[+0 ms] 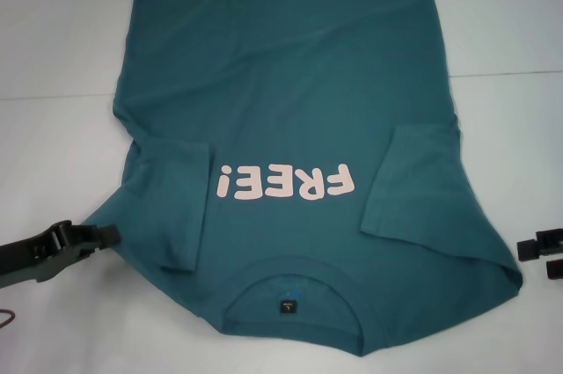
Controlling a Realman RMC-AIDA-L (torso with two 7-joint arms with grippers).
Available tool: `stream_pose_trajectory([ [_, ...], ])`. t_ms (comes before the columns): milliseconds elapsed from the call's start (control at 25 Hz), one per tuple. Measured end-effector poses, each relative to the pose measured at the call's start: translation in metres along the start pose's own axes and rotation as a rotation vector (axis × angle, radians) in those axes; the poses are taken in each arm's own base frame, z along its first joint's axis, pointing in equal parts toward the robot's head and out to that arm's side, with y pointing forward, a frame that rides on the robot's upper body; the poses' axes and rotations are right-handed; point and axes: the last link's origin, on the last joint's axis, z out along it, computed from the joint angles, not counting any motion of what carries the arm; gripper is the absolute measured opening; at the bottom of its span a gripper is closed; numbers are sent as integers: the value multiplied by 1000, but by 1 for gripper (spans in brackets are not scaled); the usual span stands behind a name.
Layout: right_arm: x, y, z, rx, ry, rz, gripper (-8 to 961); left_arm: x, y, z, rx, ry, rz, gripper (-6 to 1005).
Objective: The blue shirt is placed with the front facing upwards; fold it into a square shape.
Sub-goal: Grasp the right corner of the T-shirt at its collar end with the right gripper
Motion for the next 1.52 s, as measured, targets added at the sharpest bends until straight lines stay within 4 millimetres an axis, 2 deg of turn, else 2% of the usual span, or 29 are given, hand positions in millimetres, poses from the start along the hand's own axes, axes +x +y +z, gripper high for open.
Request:
stream_pose_trajectory([
  [360,-2,-7,9,54,-13,12,817,1,-1,0,5,6,-1,15],
  [800,-10,1,26,83,-11,-40,816,0,-1,2,10,7,-3,15],
  [1520,-12,5,35,102,-8,-59,817,-1,-3,0,12,15,-10,16],
])
